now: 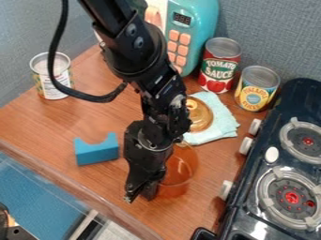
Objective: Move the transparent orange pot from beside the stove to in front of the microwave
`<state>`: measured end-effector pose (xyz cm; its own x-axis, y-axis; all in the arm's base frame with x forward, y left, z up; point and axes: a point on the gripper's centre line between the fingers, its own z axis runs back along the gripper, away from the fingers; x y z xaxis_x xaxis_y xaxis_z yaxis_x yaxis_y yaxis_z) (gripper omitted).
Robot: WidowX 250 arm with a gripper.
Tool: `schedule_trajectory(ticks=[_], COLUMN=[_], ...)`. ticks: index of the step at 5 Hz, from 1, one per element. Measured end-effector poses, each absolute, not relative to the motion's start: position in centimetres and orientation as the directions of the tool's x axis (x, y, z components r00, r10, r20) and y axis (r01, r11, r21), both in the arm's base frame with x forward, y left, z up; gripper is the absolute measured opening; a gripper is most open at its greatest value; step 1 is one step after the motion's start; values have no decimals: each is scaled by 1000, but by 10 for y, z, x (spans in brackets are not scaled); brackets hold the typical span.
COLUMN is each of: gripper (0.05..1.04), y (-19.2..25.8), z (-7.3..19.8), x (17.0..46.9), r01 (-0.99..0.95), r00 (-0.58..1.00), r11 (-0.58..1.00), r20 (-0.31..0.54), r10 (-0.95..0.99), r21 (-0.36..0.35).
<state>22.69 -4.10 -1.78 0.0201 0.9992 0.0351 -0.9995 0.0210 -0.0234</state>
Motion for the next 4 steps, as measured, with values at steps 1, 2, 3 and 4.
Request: schedule_trajectory(ticks=[1,2,3,4], gripper=[79,79,79,79], y=[-40,-38,-14,15], z=[-6,18,49,64], x=[223,226,245,275], r01=[-998,-995,-981,-952], r00=[34,21,-105,-230], r11=[35,24,-101,-222], r20=[32,42,18,15], r10=[999,999,994,973], r21=[-52,-92,-168,-210])
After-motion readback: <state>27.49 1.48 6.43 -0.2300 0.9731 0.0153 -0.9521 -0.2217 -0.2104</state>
